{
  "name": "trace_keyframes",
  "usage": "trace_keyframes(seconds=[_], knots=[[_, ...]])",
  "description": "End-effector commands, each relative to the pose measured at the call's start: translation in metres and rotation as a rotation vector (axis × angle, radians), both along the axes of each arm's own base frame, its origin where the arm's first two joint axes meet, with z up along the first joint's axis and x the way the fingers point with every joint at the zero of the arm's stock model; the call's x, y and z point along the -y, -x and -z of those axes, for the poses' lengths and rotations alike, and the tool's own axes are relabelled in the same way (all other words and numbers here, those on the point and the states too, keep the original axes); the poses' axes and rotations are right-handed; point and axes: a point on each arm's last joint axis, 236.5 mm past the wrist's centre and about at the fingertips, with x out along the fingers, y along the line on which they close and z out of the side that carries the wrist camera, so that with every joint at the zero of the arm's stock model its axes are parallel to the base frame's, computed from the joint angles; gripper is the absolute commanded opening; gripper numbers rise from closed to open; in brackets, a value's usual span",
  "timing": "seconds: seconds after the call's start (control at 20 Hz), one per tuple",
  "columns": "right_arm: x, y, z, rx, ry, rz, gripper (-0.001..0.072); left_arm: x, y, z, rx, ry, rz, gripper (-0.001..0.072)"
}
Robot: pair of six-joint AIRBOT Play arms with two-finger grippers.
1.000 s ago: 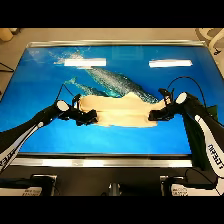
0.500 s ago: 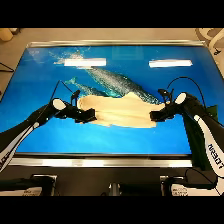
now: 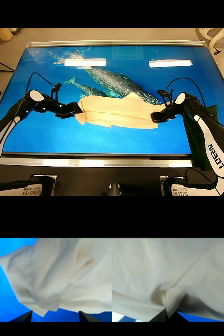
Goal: Fold the shirts.
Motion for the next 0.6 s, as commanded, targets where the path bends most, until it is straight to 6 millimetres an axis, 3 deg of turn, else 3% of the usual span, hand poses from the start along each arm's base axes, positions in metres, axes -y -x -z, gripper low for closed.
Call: trace_keyframes(seconds=[0.0,0.2,0.35,0.5,0.55], knots=[[0.0,0.001,0.001,-0.003,0.003,-0.005,0.0017,-0.026,-0.003,0.01,-0.013,-0.048,-0.019,0.0686],[-0.002,0.005,0.0,-0.018,-0.009,-0.007,0.0018,0.004,-0.002,0.039,-0.077,0.002,-0.013,0.0684],[-0.003,0.008,0.0,-0.03,-0.012,-0.021,0.0018,0.025,-0.011,0.043,-0.046,0.031,-0.031,0.0652],[-0.003,0.007,-0.001,-0.025,-0.011,-0.019,0.0018,0.031,-0.01,0.044,-0.038,0.023,-0.016,0.0131],[-0.003,0.006,-0.001,-0.021,-0.009,-0.019,0.0018,0.029,-0.009,0.045,-0.04,0.018,-0.011,0.0064]])
